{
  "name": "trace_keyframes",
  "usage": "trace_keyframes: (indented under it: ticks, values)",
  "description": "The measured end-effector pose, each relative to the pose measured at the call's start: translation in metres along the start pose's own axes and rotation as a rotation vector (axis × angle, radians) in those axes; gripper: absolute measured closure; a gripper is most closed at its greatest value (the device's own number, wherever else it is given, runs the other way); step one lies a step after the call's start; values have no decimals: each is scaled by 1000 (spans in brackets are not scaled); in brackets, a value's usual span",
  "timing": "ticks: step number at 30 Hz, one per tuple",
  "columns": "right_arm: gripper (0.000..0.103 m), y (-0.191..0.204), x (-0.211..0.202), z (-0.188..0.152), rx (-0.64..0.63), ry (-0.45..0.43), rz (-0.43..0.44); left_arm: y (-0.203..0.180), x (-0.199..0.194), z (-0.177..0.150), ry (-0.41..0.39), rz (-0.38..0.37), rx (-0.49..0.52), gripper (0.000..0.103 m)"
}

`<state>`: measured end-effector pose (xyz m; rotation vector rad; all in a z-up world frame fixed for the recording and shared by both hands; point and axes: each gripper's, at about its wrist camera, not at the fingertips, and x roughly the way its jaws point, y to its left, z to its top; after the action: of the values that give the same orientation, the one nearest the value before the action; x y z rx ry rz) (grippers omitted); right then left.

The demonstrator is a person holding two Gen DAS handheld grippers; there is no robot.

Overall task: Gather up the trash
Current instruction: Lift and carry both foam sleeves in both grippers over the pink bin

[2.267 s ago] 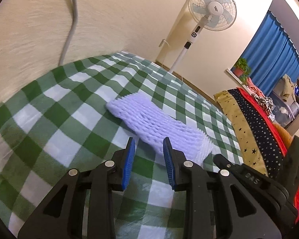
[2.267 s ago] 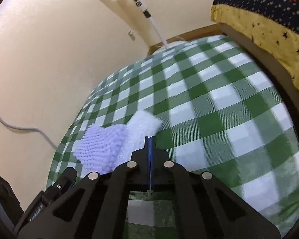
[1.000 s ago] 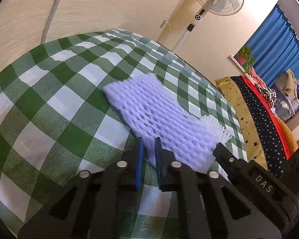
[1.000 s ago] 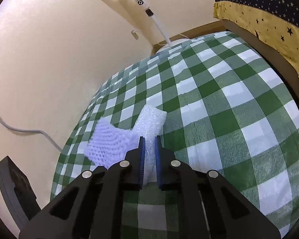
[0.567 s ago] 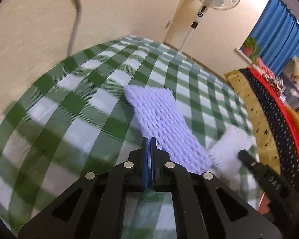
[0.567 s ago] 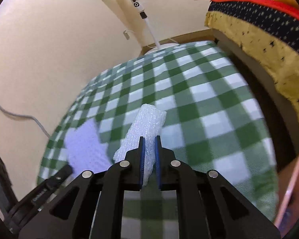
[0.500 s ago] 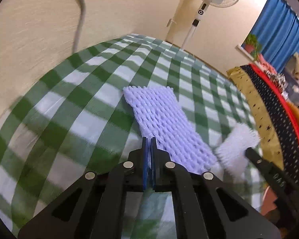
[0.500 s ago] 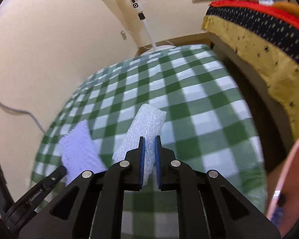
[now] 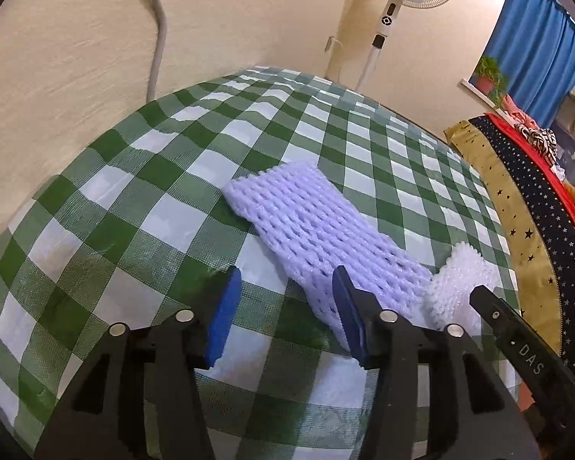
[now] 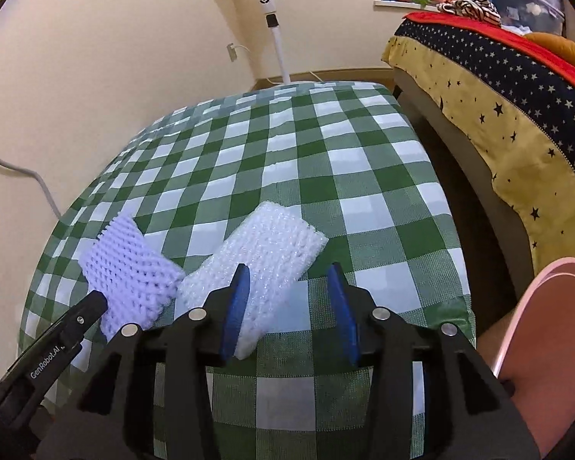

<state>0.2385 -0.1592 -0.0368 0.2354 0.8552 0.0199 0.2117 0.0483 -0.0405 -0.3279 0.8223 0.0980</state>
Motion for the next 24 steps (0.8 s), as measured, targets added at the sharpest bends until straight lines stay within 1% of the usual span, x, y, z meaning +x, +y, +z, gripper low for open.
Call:
trace_keyframes:
  ticks: [2,4,5,6,8,9,10,15,16,17,18,20,22,23,24]
  values:
    - [60,1,1,0,-1,-1,6,-4,-1,0,-7,0,4,53]
    - [64,5,2,0,-23,0,9,-7,-1,0,-5,-5,9,50]
    - [71,7,3,-1,-32,2,9,-9,1,-1,1,-8,12,48]
    - [74,8,5,-1,-41,7,9,-10,2,-1,5,-9,17,47]
    - [84,9,5,-3,-49,9,13,-13,4,-3,13,-8,28,47]
    - [87,10,5,-4,-51,7,16,-15,5,-4,16,-9,33,47]
    - [95,9,5,-4,-53,6,18,-16,6,-4,20,-6,43,47]
    - [98,10,1,-1,-73,-8,10,-21,9,-5,30,5,78,47]
    - [98,10,-1,-1,-76,-13,7,-22,9,-5,33,1,84,50]
    - [98,10,-2,-1,-77,-16,5,-22,10,-5,36,-8,85,57]
    - [99,10,-4,0,-78,-21,3,-23,10,-4,40,-17,87,60]
    - [99,10,-8,1,-82,-28,0,-25,10,-5,46,-30,98,73]
    - [99,11,-14,2,-88,-36,-3,-27,9,-5,50,-43,104,80]
    - [99,11,-17,3,-91,-40,-3,-29,7,-6,48,-44,111,86]
    - [99,10,-20,4,-93,-44,-2,-30,6,-6,48,-46,114,89]
